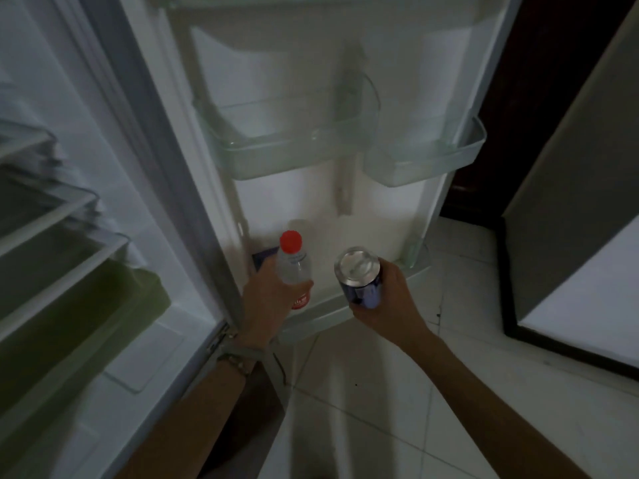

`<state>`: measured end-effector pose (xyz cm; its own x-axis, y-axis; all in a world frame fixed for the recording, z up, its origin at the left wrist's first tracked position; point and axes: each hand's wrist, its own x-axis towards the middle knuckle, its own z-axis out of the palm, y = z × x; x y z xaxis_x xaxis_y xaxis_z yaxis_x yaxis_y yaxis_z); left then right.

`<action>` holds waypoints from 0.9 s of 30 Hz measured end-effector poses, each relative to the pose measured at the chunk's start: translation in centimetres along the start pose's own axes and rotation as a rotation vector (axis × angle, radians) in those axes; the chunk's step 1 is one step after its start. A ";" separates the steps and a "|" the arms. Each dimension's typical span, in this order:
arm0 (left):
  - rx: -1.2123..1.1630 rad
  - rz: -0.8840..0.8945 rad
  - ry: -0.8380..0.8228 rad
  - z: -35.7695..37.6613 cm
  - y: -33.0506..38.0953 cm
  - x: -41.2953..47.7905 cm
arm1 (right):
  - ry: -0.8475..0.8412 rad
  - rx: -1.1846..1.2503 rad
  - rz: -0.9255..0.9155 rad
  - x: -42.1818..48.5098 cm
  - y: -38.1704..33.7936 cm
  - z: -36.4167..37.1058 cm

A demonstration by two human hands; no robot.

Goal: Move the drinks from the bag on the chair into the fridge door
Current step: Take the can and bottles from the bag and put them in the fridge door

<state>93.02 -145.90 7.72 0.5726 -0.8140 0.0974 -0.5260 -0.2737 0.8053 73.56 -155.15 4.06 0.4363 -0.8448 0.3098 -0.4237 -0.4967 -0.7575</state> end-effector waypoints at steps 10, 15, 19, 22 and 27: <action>0.048 -0.171 -0.019 1.9 -2.8 0.4 | -0.088 -0.006 0.007 2.3 1.3 0.3; -0.081 -0.245 0.042 2.6 -2.8 -0.3 | -0.135 0.000 -0.022 3.5 1.4 0.2; -0.132 -0.249 0.126 2.9 -2.0 -1.0 | -0.177 0.020 -0.044 3.9 1.9 -0.4; -0.142 -0.264 0.166 2.9 -1.0 -1.7 | -0.203 0.048 -0.069 4.0 1.7 -1.1; 0.170 -0.081 0.358 2.6 1.8 -2.5 | -0.182 0.157 -0.131 3.6 -0.6 -3.5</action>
<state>88.98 -145.74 7.38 0.7836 -0.5645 0.2593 -0.5495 -0.4352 0.7132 72.62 -158.63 7.66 0.6207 -0.7186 0.3138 -0.2321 -0.5506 -0.8018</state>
